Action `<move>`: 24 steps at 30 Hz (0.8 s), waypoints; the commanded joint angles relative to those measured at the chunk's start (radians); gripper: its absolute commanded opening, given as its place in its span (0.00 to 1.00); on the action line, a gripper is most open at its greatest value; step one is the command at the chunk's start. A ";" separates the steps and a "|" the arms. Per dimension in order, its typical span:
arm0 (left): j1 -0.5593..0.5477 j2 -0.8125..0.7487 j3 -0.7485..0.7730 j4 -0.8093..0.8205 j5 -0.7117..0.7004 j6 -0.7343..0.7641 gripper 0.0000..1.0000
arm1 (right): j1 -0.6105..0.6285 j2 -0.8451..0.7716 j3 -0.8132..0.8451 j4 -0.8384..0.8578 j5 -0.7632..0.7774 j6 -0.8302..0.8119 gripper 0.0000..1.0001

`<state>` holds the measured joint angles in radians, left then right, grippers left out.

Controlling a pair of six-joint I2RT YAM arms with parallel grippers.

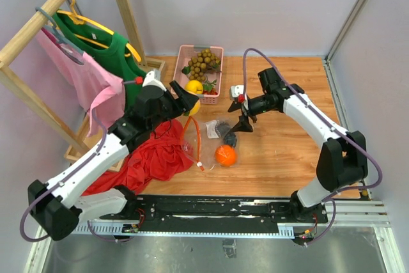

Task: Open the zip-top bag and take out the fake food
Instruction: Pick up the fake fruit from the zipper food storage bag, then place the fake fruit in the bin.

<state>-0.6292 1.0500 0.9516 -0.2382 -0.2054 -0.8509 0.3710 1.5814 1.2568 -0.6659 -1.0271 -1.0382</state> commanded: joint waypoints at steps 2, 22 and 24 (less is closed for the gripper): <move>0.008 0.131 0.100 0.082 -0.012 0.092 0.26 | -0.066 -0.067 -0.034 -0.028 -0.114 0.068 0.79; 0.020 0.751 0.560 0.011 -0.440 -0.136 0.22 | -0.236 -0.129 -0.162 0.043 -0.165 0.151 0.79; 0.032 0.816 0.627 -0.030 -0.430 -0.132 0.22 | -0.236 -0.128 -0.164 0.049 -0.171 0.154 0.79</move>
<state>-0.6209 1.7721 1.4567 -0.1734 -0.5434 -0.9527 0.1677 1.4712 1.1057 -0.6384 -1.1606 -0.9104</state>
